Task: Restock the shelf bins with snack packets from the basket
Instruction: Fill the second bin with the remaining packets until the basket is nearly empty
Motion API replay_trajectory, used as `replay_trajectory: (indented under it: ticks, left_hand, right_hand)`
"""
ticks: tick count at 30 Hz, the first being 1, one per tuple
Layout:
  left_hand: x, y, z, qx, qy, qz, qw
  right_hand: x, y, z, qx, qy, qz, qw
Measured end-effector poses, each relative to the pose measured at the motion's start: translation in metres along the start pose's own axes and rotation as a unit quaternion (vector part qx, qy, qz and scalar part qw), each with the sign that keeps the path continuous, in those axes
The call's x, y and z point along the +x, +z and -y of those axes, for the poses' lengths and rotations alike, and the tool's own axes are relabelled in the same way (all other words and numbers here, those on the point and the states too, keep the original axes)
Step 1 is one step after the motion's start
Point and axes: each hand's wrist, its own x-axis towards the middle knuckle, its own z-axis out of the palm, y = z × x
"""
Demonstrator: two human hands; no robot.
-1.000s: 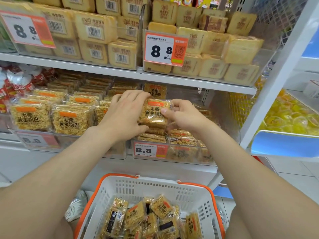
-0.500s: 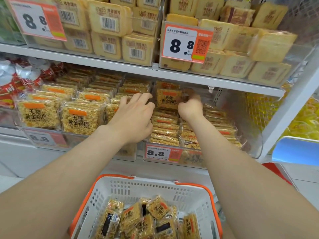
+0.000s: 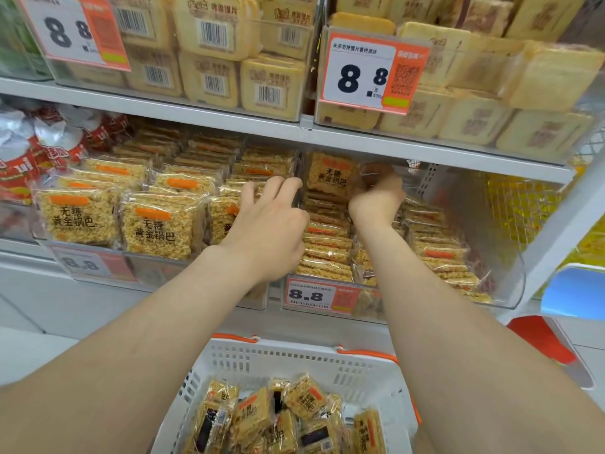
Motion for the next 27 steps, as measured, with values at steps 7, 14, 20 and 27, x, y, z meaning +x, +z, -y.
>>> replay_trajectory:
  ticks: [7,14,20,27]
  left_hand:
    - [-0.003,0.002,-0.004,0.012,-0.007,0.008,1.000]
    - [-0.002,0.001,-0.007,0.010,-0.009,0.021,1.000]
    - [-0.004,-0.003,-0.006,-0.024,-0.010,0.018,1.000]
    - [-0.024,-0.015,-0.010,-0.036,-0.006,-0.053,0.998]
  right_hand:
    - [-0.011,0.000,-0.002,-0.097,-0.062,0.057,0.992]
    - [-0.022,-0.005,-0.011,-0.192,-0.160,0.168,0.953]
    - [-0.030,-0.009,0.000,-0.297,-0.120,0.190,0.928]
    - [-0.069,-0.043,0.023,-0.296,-0.303,0.185,0.887]
